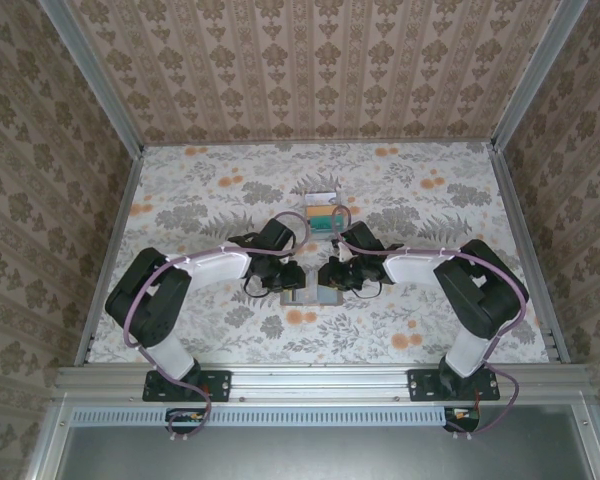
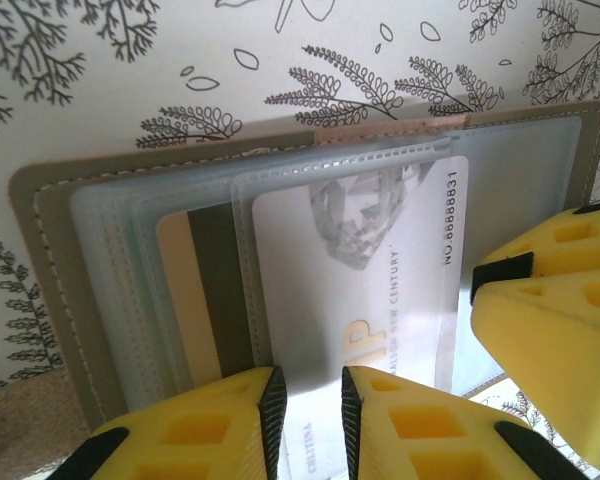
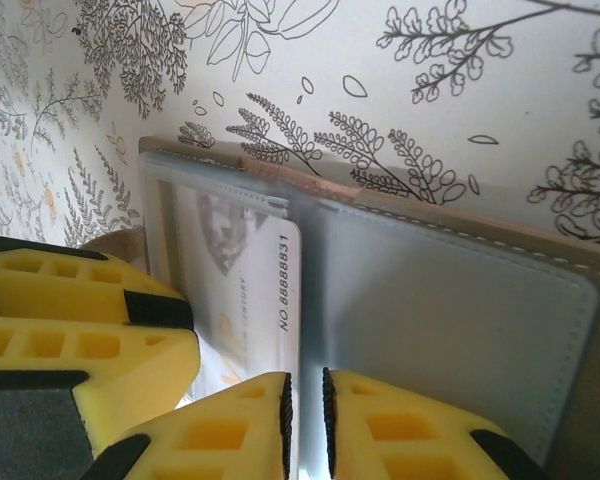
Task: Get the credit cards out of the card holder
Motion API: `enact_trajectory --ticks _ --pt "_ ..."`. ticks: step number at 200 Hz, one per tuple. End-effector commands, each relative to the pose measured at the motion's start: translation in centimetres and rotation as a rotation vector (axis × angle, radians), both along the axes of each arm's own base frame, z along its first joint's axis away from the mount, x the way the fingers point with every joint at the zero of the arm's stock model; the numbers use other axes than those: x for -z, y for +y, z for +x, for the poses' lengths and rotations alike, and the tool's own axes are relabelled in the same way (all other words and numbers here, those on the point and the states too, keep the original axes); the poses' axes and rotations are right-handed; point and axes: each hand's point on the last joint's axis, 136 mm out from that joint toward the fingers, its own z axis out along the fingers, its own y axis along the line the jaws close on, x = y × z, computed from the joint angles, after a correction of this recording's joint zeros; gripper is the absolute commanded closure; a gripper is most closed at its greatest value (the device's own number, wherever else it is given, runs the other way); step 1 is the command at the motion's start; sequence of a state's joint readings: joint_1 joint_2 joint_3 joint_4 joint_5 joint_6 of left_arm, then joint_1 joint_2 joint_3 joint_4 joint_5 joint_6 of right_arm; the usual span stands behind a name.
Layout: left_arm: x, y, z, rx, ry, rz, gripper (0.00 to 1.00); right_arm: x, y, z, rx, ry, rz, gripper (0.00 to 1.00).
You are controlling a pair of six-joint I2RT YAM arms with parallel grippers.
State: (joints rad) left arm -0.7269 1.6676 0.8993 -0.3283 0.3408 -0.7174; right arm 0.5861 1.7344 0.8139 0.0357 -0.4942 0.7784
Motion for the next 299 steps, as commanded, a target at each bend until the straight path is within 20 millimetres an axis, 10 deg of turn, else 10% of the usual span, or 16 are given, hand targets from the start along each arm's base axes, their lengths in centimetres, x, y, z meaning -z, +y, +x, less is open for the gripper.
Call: enact_trajectory --ticks 1,77,116,236,254,299 --pt "1.9 1.2 -1.3 0.006 0.058 0.078 0.74 0.2 0.7 -0.1 -0.013 0.025 0.036 0.8" --pt "1.9 1.1 -1.4 0.008 0.056 0.078 0.74 0.6 1.4 0.0 -0.026 0.047 0.055 0.82" --pt "1.9 1.3 -1.4 0.008 0.055 0.092 0.78 0.6 1.0 -0.1 -0.015 0.045 0.039 1.0" --pt "3.1 3.5 -1.9 -0.016 0.098 0.18 0.89 0.8 -1.5 -0.4 0.023 0.044 0.021 1.0" --pt "3.1 3.2 -1.8 -0.013 0.1 0.174 0.89 0.7 -1.1 -0.2 0.02 0.043 0.04 0.81" --pt "3.2 2.9 -1.9 -0.005 0.105 0.169 0.9 0.9 -0.3 0.3 0.024 0.045 0.066 0.78"
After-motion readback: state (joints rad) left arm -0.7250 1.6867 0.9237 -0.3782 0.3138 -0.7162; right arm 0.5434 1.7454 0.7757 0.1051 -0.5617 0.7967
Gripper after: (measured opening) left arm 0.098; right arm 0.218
